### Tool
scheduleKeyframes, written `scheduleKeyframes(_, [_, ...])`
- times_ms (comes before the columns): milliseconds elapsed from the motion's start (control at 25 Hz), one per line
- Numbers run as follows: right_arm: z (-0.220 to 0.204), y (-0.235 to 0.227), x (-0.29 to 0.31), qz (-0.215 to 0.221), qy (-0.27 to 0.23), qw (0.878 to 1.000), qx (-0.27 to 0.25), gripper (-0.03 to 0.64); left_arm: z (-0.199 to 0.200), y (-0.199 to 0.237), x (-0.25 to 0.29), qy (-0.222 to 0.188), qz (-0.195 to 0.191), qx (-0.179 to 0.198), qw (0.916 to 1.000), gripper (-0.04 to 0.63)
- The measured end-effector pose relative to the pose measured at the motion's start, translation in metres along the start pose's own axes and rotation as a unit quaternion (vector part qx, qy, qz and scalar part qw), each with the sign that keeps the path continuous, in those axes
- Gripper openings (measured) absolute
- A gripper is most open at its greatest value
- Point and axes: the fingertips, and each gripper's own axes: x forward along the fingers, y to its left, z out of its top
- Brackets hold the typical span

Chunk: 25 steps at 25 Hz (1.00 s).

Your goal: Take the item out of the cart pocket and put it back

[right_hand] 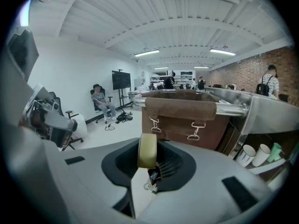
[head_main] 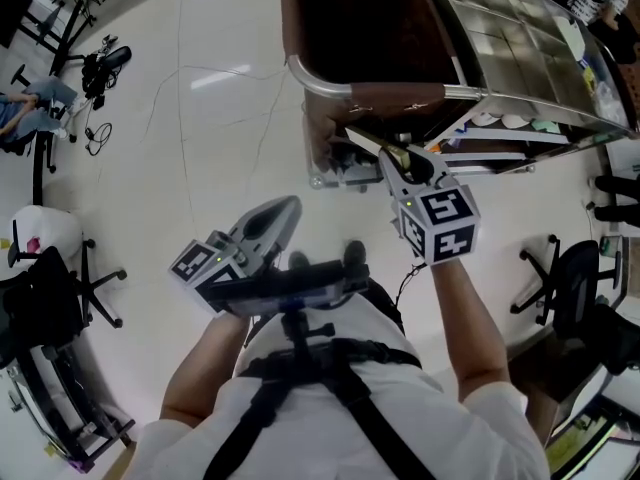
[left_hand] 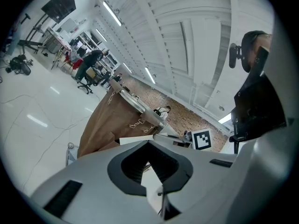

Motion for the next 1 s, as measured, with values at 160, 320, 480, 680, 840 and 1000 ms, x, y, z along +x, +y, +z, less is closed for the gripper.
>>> scheduleKeyframes(160, [0.009, -0.001, 0.001, -0.003, -0.004, 1.0, -0.001, 0.074, 0.002, 0.002, -0.001, -0.002, -0.001, -0.002, 1.0, -0.006])
scheduleKeyframes(320, [0.003, -0.005, 0.015, -0.006, 0.015, 1.0, -0.011, 0.075, 0.004, 0.006, 0.001, -0.007, -0.001, -0.004, 1.0, -0.006])
scheduleKeyframes(480, [-0.014, -0.01, 0.041, -0.009, 0.051, 0.998, -0.024, 0.074, 0.006, 0.008, 0.002, -0.011, -0.001, -0.007, 0.9999, -0.006])
scheduleKeyframes(680, [-0.034, -0.015, 0.067, -0.009, 0.09, 0.996, -0.022, 0.075, 0.007, 0.01, 0.001, -0.014, 0.002, -0.011, 0.9998, -0.006])
scheduleKeyframes(840, [-0.039, -0.015, 0.079, -0.004, 0.102, 0.995, -0.017, 0.075, 0.007, 0.012, 0.001, -0.016, 0.004, -0.013, 0.9998, -0.006])
scheduleKeyframes(1000, [-0.04, -0.012, 0.086, 0.0, 0.107, 0.994, -0.018, 0.075, 0.007, 0.012, 0.001, -0.018, 0.005, -0.014, 0.9997, -0.006])
